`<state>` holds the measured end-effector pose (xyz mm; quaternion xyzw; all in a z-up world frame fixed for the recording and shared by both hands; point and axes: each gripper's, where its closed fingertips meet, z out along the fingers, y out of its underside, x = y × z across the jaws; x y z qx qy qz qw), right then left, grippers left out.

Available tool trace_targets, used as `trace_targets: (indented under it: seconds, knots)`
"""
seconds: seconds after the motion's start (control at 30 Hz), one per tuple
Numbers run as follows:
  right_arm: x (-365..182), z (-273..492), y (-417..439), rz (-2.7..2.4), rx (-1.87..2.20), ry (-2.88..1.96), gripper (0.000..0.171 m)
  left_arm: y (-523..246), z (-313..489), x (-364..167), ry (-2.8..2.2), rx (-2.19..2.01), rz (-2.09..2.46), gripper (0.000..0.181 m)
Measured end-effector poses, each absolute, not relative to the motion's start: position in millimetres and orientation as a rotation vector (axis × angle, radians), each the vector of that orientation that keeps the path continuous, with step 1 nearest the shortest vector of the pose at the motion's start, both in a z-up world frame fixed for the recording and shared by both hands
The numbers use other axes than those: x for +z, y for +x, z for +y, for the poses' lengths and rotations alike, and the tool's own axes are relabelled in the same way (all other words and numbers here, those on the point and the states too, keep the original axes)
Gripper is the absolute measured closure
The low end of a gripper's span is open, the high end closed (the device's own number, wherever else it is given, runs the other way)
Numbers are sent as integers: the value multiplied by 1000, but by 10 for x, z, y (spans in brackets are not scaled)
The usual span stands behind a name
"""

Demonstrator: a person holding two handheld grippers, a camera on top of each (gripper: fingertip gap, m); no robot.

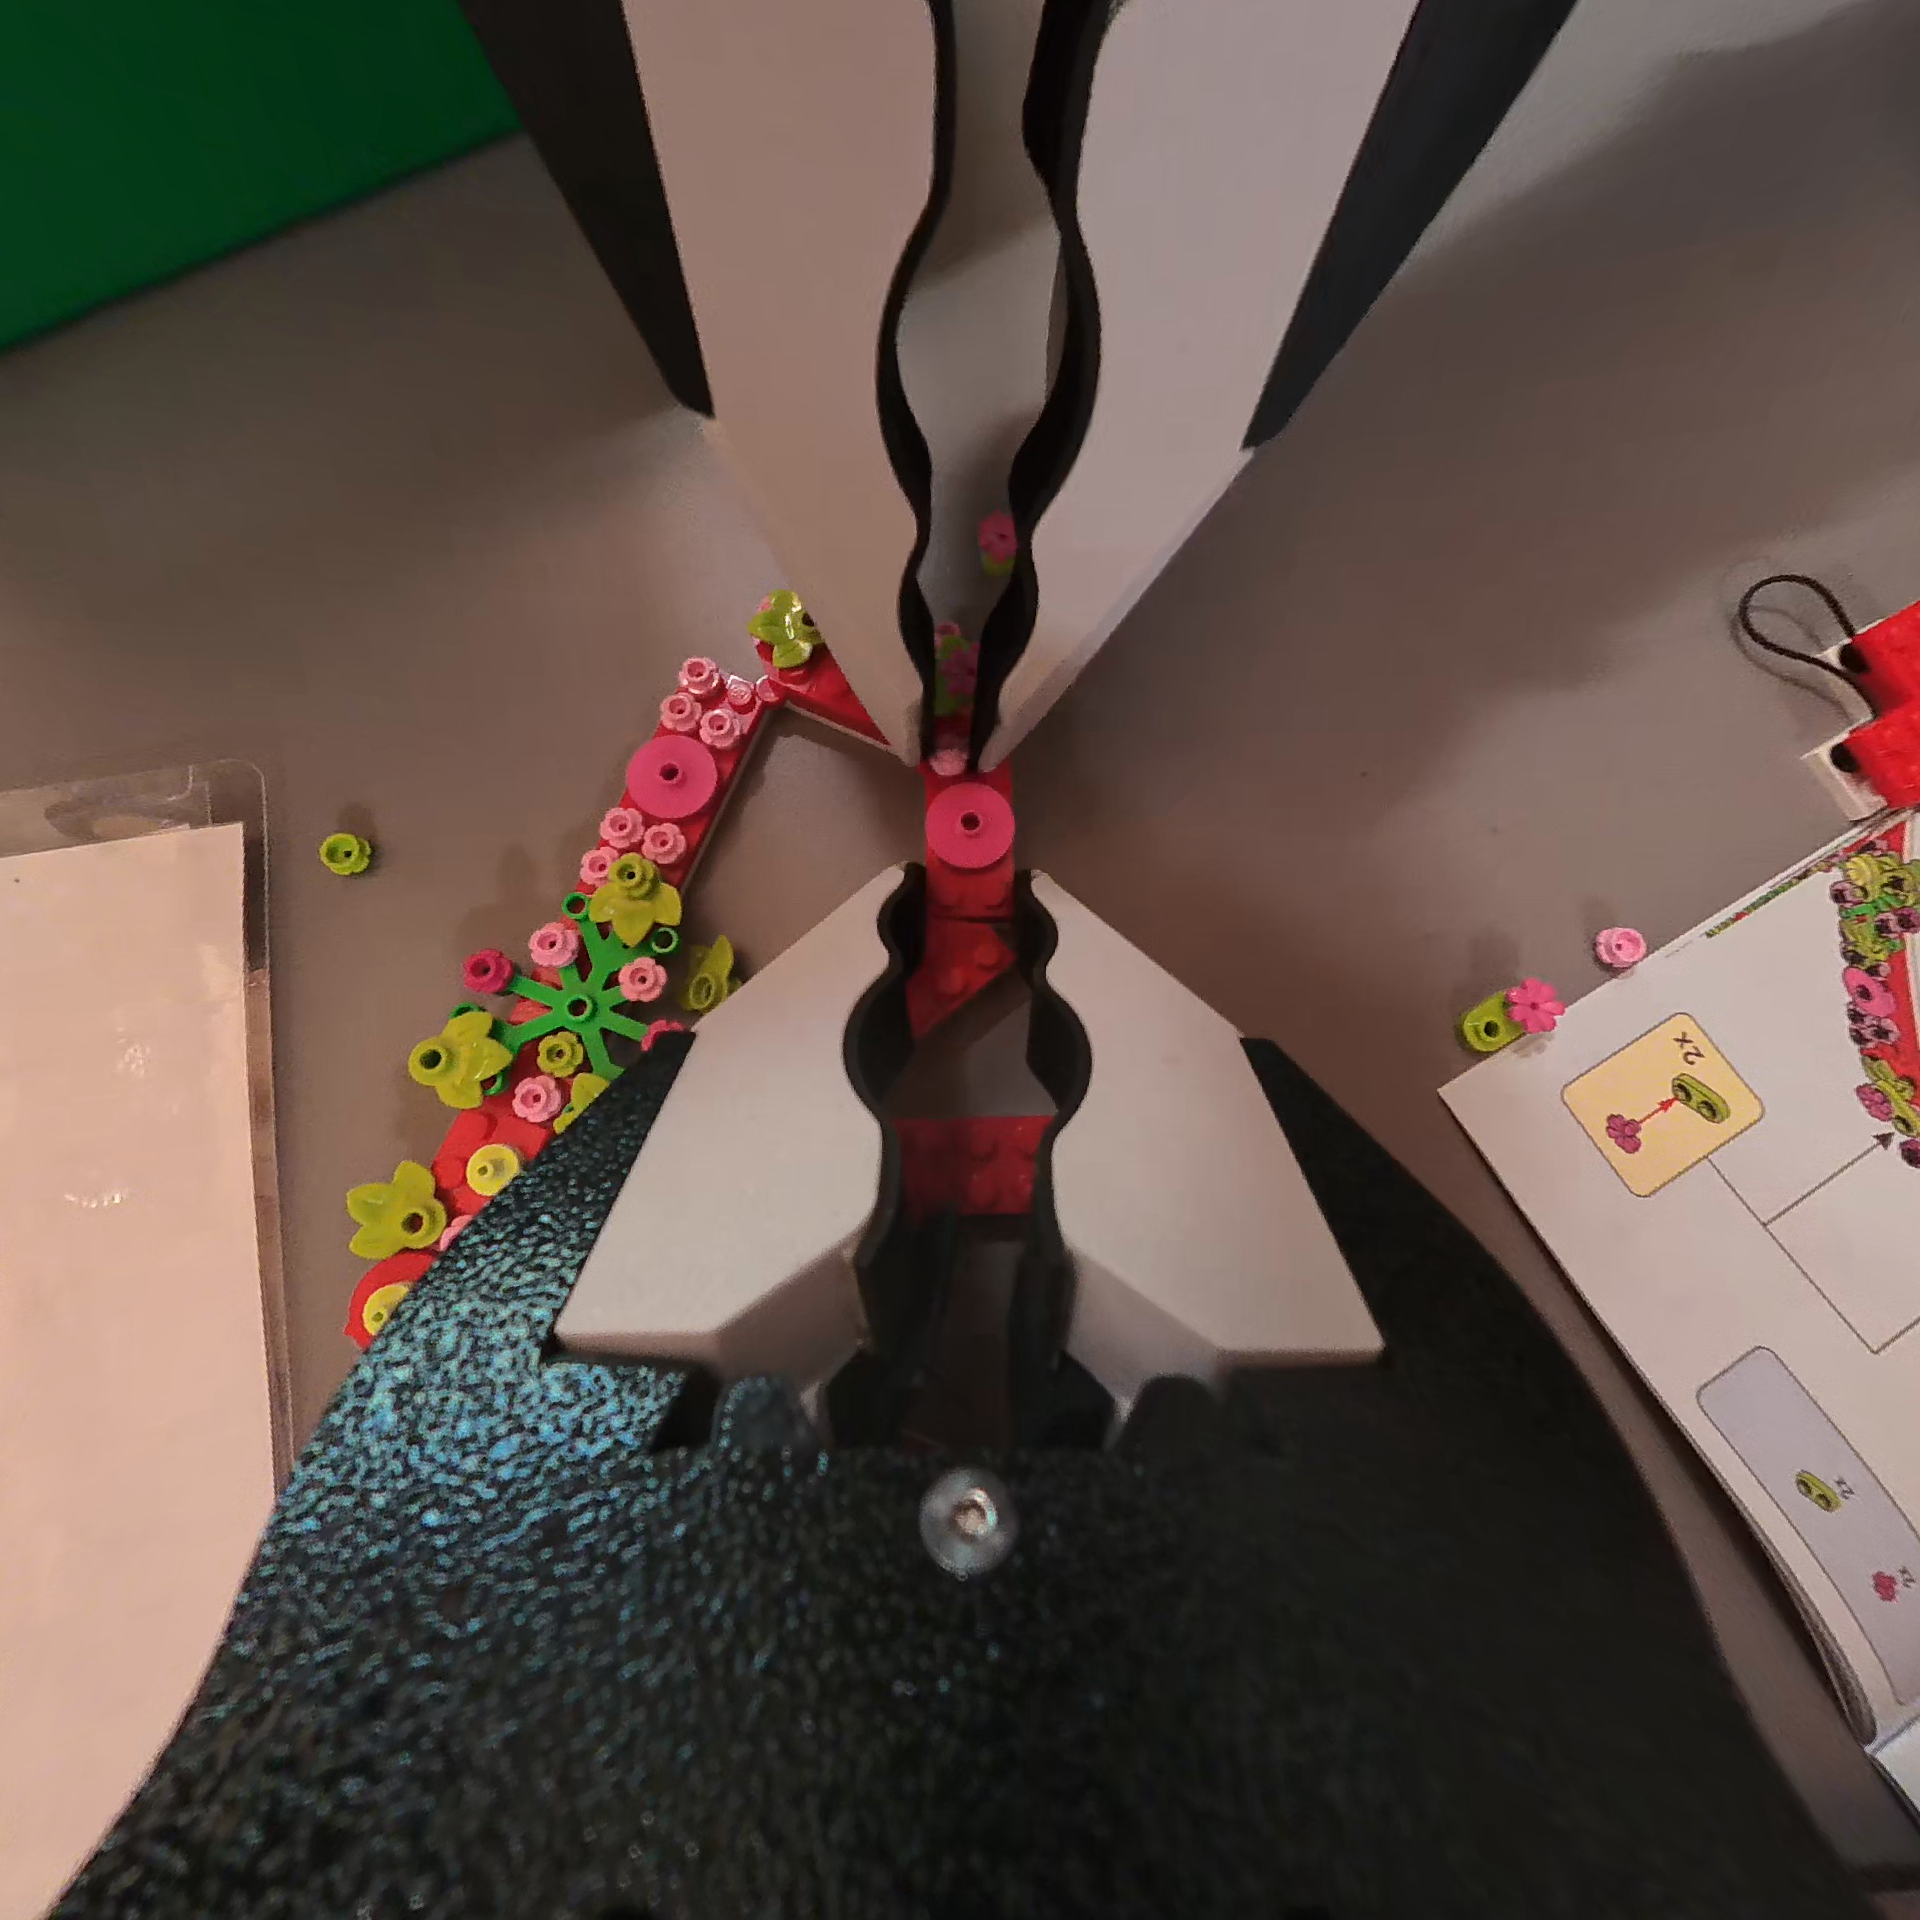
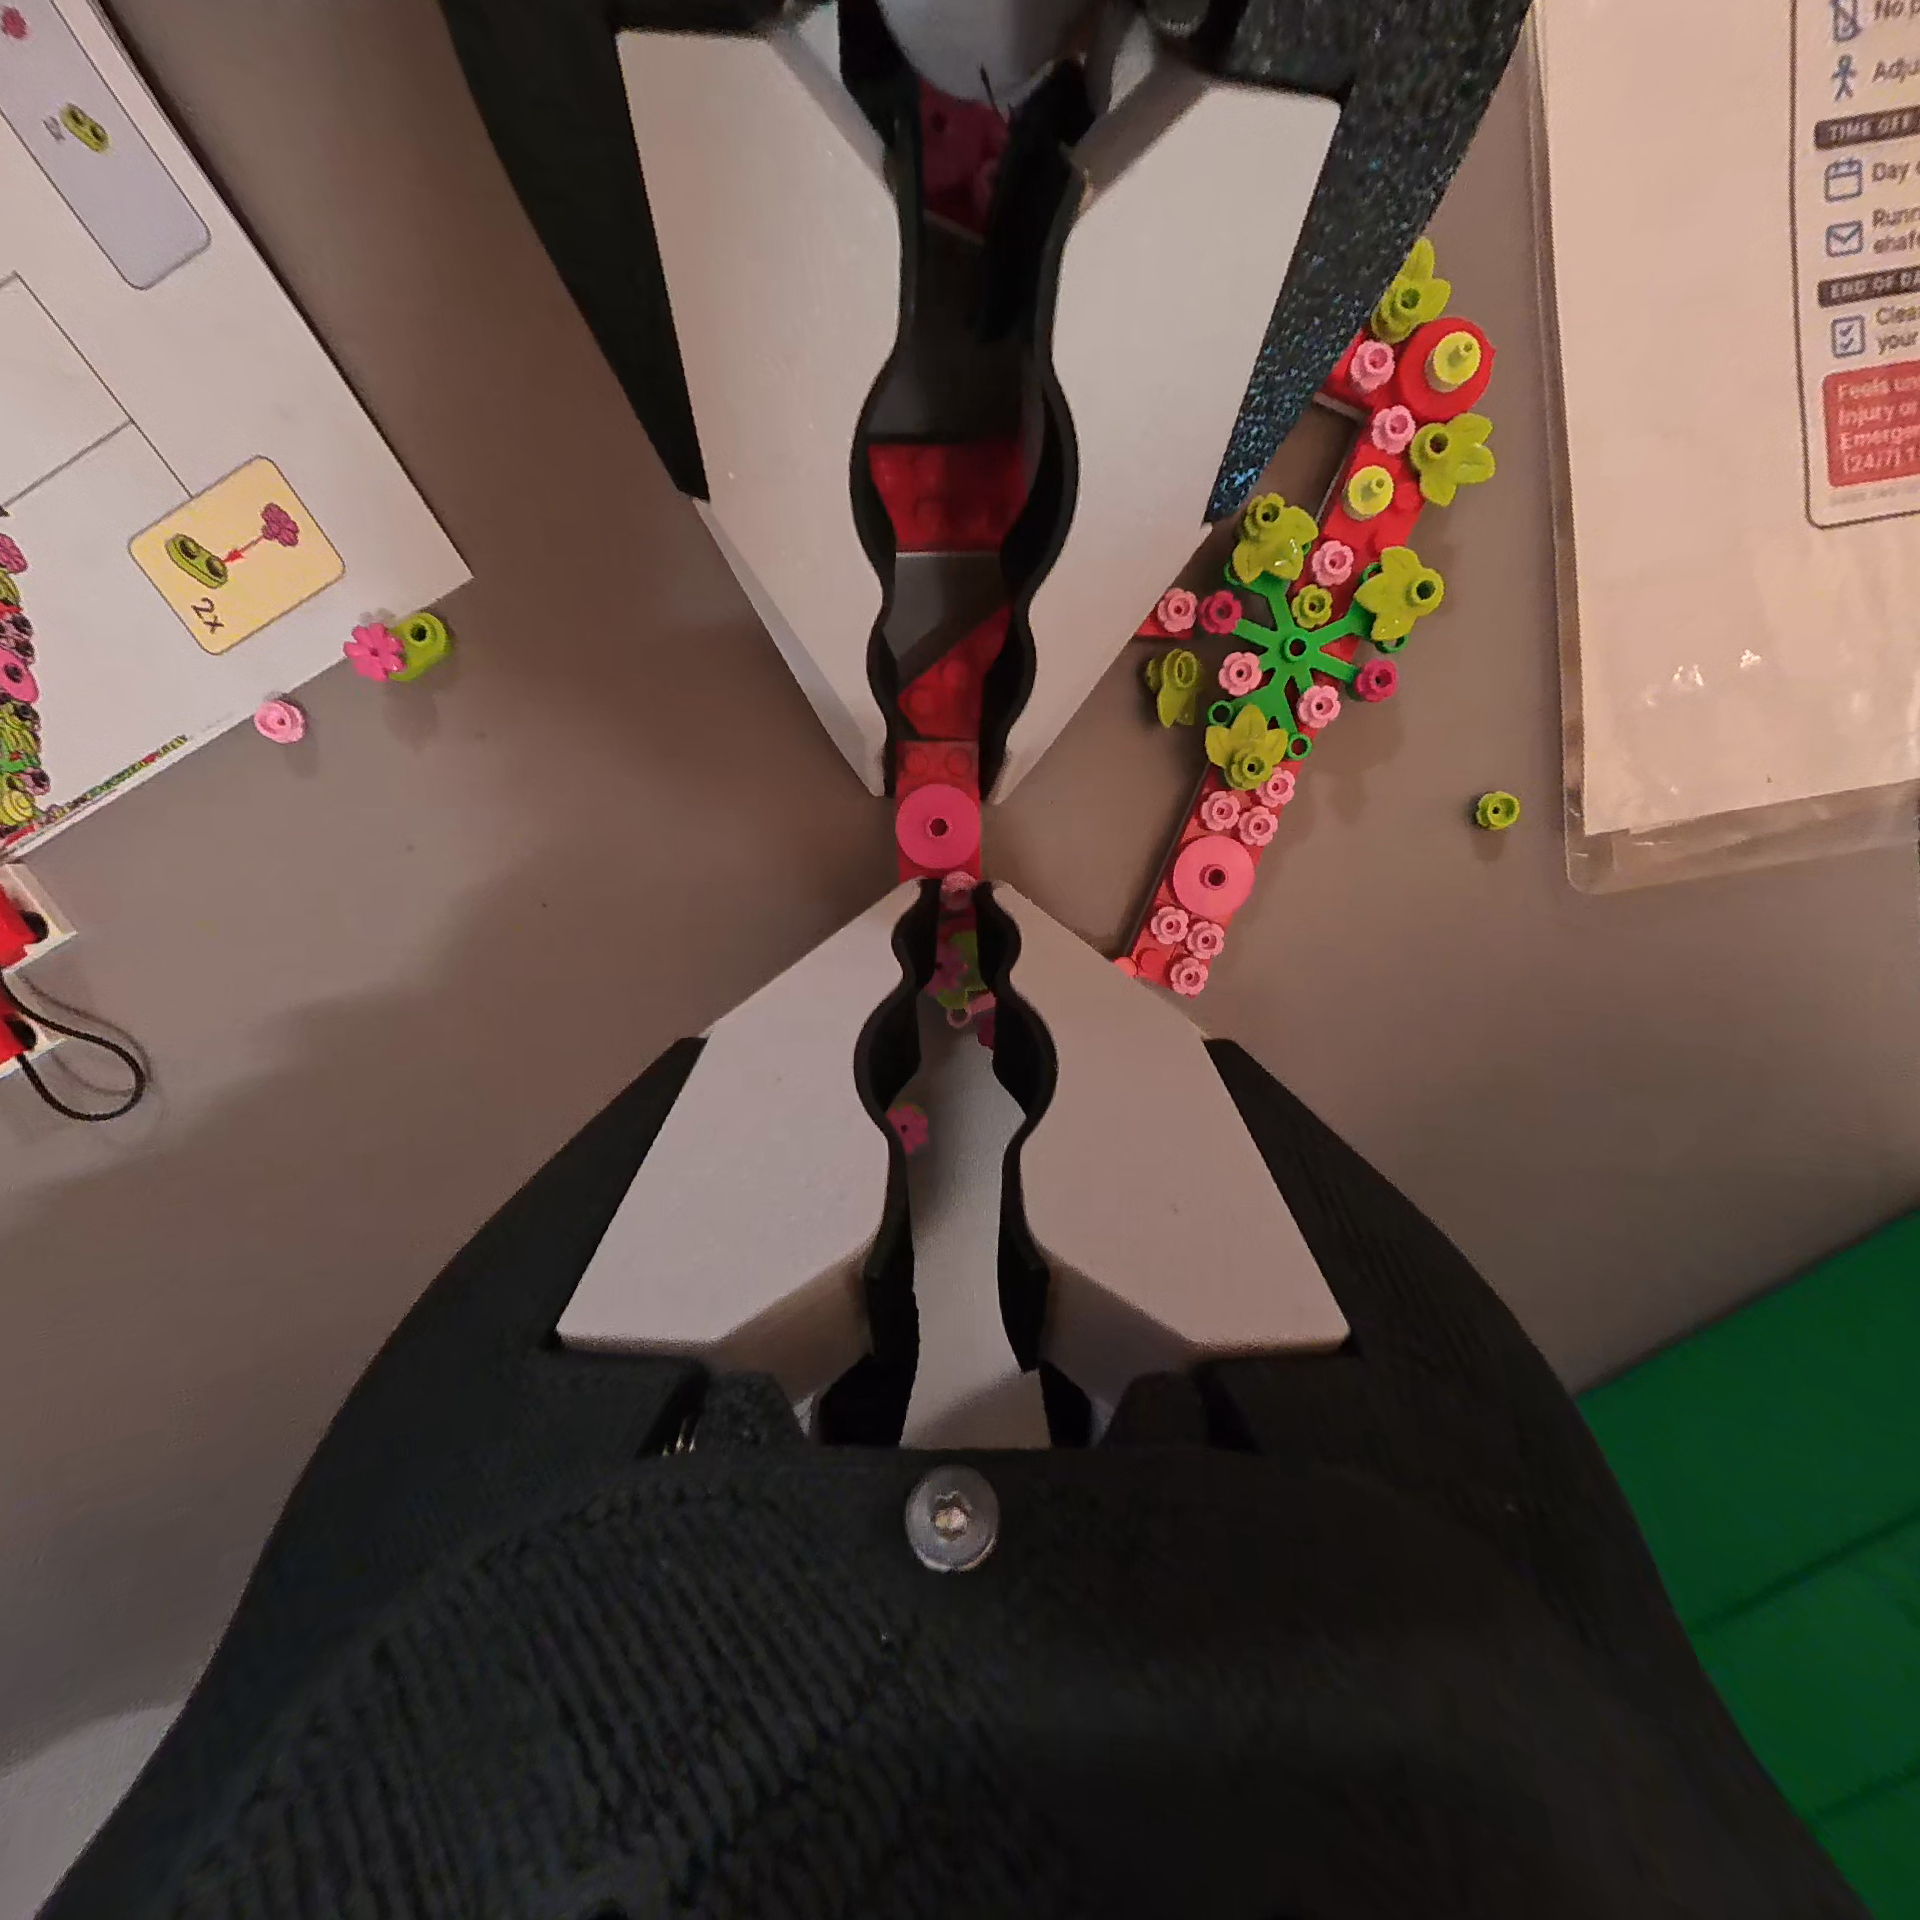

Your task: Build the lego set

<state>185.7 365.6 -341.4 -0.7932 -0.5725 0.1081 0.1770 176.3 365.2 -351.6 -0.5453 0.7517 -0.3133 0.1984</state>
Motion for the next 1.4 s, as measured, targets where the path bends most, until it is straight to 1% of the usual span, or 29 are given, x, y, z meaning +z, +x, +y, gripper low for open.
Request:
trace_targets:
  seconds: [0.03,1.4]
  knots:
    - [-3422,3663,1874,-1619,292,-2252,166,1763,3653,-3516,-1526,-877,2103,165]
    - [-3441,3666,1858,-1603,359,-2265,166,1762,3650,-3517,-1528,-884,2106,165]
